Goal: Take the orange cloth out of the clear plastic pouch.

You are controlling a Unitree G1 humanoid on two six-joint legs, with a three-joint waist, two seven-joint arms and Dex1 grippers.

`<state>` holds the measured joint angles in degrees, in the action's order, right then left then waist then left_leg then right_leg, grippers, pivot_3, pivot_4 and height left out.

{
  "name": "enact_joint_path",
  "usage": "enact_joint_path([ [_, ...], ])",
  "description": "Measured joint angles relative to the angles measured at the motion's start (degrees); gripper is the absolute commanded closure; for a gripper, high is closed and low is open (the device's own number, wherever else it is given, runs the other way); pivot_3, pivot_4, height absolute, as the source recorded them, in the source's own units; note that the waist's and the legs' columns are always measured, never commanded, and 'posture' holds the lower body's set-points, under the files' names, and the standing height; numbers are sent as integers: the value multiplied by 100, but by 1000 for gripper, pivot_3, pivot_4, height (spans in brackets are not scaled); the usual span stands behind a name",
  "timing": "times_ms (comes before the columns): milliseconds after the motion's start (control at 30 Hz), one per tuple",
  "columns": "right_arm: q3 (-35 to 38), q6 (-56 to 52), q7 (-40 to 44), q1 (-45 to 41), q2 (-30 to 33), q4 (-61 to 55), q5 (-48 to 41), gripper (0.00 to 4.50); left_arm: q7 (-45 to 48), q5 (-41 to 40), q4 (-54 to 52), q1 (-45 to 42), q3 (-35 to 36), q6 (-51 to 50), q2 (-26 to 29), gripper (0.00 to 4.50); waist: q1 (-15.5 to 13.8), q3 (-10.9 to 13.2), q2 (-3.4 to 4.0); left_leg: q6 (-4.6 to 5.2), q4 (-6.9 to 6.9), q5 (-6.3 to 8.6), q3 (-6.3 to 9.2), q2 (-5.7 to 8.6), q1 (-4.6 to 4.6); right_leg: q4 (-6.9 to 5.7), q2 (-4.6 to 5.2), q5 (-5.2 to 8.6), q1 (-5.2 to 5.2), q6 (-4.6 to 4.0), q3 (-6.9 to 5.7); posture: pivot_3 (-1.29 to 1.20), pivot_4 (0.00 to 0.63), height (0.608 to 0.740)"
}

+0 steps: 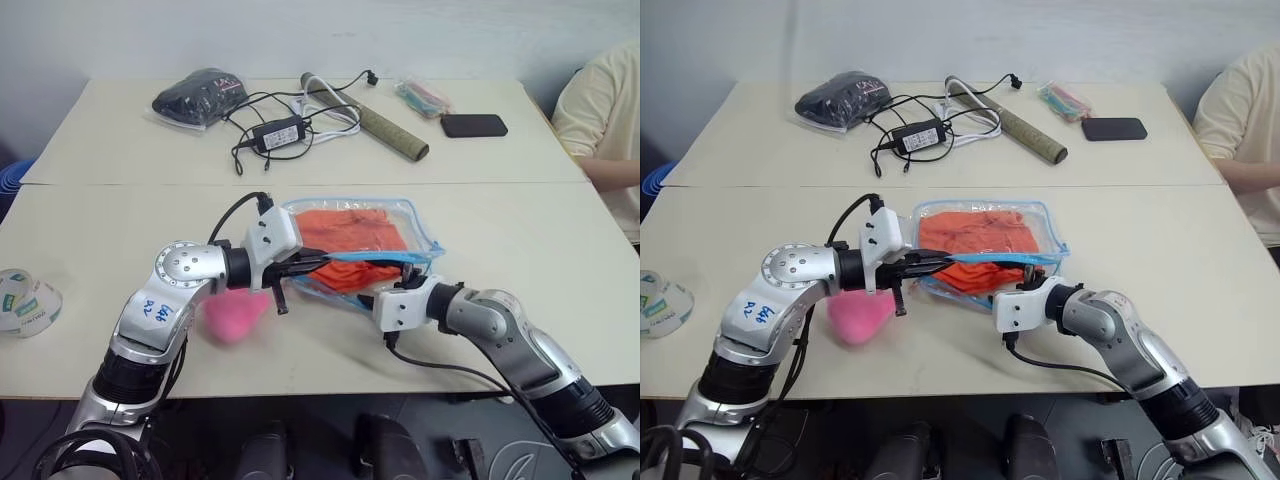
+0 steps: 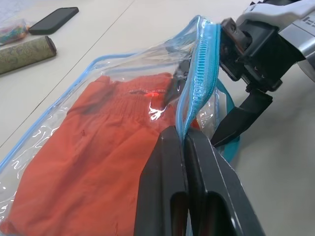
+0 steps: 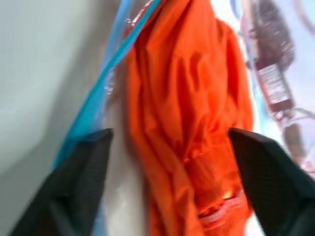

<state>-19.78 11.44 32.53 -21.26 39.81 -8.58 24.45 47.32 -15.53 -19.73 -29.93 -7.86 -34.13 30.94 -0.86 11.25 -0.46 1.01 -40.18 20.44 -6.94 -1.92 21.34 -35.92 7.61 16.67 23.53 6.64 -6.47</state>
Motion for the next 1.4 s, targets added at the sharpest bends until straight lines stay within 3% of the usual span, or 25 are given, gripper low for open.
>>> enact_joint_path([
  [300, -391, 632, -646, -624, -363, 812, 1219, 53, -216, -211, -275, -146, -6, -424, -313, 4500, 102, -11, -16, -7, 1, -4, 5, -6, -13, -2, -3, 0, -13, -1, -1, 0, 150, 740],
  [333, -436, 668, -722, -711, -487, 950, 1267, 231, -226, -220, -278, -148, -5, -455, -312, 4500, 113, -13, -19, -9, 1, -5, 6, -7, -15, -4, -4, 1, -14, -2, -1, 0, 150, 740],
  [400, -493, 712, -864, -864, -741, 1262, 1303, 658, -247, -232, -285, -177, -12, -477, -334, 4500, 146, -15, -23, -15, 2, -9, 6, -12, -18, -8, -7, 2, -13, -4, 0, 0, 150, 740],
  [733, -659, 872, -955, -1102, -1006, 1884, 1392, 4240, -597, -516, -309, -217, 147, -909, -604, 4500, 155, -17, -24, -13, 2, -11, 9, -36, -15, -7, -2, 2, -15, -5, -1, 0, 150, 740],
  [767, -655, 892, -939, -1113, -991, 1866, 1392, 4437, -674, -596, -304, -248, 225, -1000, -691, 4500, 151, -17, -26, -13, 2, -12, 11, -36, -15, -6, -2, 2, -15, -5, -2, 0, 150, 740],
  [933, -658, 1083, -764, -1091, -763, 1712, 1405, 4477, -1215, -968, -144, -465, 629, -1519, -1160, 4500, 93, -18, -27, -12, 3, -11, 13, -34, -12, -3, 0, 2, -15, -4, -5, 0, 150, 740],
  [1100, -622, 1216, -129, -966, -331, 1237, 1121, 4477, -1192, -466, 1, -350, 97, -1021, -663, 4500, 109, -18, -26, -13, 11, -12, 11, -32, -11, 2, -3, 2, -12, -4, -5, 0, 150, 740],
  [1233, -355, 1251, 565, -1076, 124, 763, 486, 4477, -1126, -38, 236, -187, -353, -445, -522, 4500, 93, -17, -26, -12, 7, -12, 11, -32, -9, -1, -1, 2, -10, -4, -6, 0, 150, 740],
  [1400, -8, 1012, 1623, -897, 582, 11, -904, 4477, -1294, 109, 751, -329, -322, -271, -682, 4500, 87, -17, -26, -11, 9, -11, 12, -32, -6, 2, -2, 2, -10, -4, -11, 0, 150, 740],
])
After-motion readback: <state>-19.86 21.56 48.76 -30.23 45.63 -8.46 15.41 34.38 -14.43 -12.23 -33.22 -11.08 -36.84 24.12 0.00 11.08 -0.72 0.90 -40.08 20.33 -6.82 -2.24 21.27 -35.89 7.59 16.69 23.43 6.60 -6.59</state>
